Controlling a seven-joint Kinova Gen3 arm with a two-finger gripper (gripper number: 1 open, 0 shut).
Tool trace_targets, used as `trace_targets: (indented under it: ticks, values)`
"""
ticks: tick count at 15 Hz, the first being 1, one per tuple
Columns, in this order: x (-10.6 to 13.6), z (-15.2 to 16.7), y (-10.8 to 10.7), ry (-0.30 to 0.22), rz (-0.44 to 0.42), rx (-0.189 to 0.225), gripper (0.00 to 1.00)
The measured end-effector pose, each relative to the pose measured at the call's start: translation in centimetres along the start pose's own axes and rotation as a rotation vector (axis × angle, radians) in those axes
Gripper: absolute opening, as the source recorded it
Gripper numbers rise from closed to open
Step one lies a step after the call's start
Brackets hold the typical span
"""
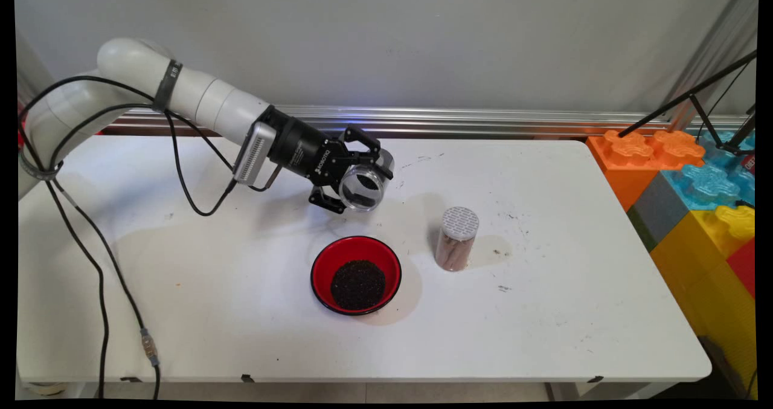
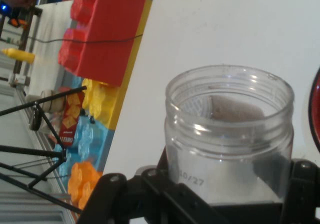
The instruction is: Pour the black seasoning powder in the red bowl
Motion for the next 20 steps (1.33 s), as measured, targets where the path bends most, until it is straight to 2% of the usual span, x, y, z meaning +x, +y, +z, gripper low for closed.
trace_targets:
  ticks: [9, 20]
  values:
    - [0.5, 0.6, 0.8, -0.001, 0.126, -0.029, 0.00]
    - [0.6, 1.2, 0.9, -0.024, 0.265, -0.037, 0.00]
